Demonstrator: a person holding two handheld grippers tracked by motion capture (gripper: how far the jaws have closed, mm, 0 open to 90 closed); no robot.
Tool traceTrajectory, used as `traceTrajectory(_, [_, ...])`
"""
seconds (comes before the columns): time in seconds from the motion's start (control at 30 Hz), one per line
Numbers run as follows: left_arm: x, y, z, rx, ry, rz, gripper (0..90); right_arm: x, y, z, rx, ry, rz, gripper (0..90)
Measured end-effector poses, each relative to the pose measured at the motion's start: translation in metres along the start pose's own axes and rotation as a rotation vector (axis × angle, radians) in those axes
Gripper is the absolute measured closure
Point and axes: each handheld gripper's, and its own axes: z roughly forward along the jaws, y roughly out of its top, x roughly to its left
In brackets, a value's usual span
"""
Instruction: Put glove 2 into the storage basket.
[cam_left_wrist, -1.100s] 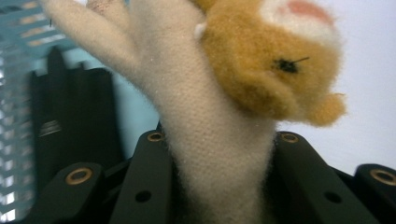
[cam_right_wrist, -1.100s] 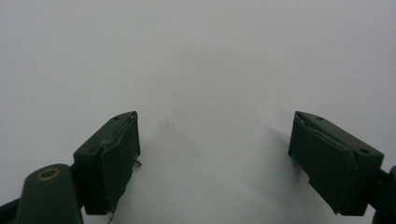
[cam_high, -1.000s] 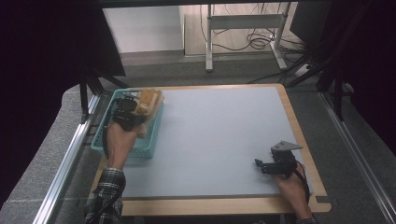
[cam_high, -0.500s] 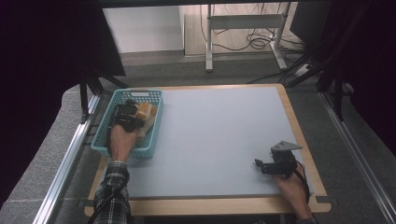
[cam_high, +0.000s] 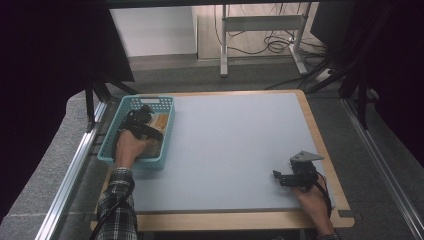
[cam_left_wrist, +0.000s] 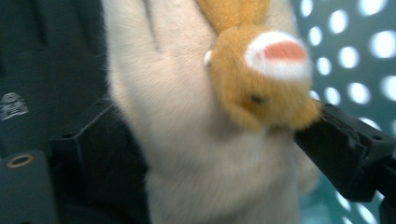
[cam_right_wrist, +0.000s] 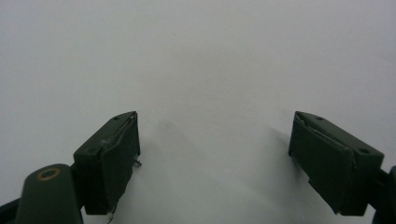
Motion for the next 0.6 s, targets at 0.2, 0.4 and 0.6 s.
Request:
traceTrajectory(0.2, [0.015, -0.005, -0.026, -0.114, 0.019, -0.053, 32.0, 0.000, 0.000, 0.000, 0.000, 0.000, 0.000, 16.2])
traceTrajectory(0.4, [0.023, -0.005, -0.004, -0.044, 0.108, -0.100, 75.5, 0.000, 0.000, 0.000, 0.000, 0.000, 0.000, 16.2])
traceTrajectory(0.6, [0.010, 0.002, 0.012, -0.010, 0.027, -0.070, 80.5, 0.000, 0.000, 0.000, 0.000, 0.000, 0.001, 16.2])
